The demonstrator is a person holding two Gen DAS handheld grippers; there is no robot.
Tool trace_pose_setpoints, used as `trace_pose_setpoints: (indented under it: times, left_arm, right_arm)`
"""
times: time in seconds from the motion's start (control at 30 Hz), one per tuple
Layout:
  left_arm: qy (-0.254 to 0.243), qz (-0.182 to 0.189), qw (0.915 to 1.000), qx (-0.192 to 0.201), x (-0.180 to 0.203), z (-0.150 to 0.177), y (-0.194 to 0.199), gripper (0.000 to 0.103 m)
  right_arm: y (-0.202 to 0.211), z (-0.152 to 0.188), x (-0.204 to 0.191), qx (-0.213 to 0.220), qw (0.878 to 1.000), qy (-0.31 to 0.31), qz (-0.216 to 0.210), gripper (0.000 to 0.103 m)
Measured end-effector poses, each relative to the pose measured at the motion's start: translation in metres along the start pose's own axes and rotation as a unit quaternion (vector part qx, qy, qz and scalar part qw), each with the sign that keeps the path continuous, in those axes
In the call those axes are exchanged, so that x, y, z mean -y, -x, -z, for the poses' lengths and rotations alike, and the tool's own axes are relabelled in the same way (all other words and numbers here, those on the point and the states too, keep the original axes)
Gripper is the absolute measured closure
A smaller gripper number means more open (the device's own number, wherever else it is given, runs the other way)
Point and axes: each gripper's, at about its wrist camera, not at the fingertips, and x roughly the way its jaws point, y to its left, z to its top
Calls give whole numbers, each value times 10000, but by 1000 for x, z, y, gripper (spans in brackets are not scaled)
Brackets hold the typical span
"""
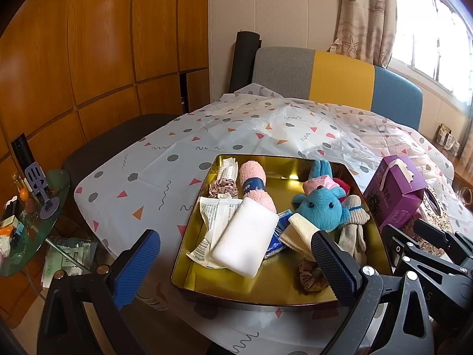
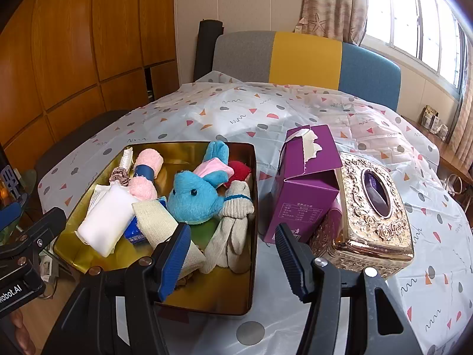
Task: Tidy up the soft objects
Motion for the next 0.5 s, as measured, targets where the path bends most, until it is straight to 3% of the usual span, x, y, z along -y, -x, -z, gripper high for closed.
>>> trace_pose_setpoints:
  times: [0.5]
  left_arm:
    - [-6, 1, 10000, 1, 1, 0, 1, 0]
  right_arm:
    - [0, 1, 0, -20, 10000, 3, -18, 43]
